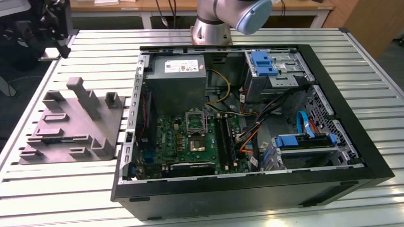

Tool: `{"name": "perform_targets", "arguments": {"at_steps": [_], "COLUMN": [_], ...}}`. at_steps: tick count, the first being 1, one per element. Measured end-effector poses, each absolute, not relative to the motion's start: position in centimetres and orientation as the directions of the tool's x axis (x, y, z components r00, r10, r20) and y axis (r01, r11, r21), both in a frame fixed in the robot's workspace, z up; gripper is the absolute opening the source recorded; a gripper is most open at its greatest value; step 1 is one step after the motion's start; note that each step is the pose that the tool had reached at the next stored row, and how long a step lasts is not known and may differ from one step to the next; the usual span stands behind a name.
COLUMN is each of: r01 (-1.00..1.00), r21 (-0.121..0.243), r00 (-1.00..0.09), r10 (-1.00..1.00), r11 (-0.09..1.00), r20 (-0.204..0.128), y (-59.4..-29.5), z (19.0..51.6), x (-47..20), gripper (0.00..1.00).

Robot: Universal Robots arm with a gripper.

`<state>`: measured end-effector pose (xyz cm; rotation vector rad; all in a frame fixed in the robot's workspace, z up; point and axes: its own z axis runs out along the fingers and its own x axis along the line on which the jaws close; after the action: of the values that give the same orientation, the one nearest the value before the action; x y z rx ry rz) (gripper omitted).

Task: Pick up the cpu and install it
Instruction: 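Pick up the cpu and move it towards the insertion slot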

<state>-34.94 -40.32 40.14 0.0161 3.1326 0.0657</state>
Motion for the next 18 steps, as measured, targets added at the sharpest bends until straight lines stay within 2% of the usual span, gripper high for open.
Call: {"name": "perform_targets", "arguments": {"at_steps": [18], "r01": [0.01], "r21": [0.042], "r00": [-1.0], "r10": [0.011], "r11": [0.999], "r20": [-0.008], "y": [-40.3], "z": [40.1], "x": [-28.4], "gripper": [0.47]}}
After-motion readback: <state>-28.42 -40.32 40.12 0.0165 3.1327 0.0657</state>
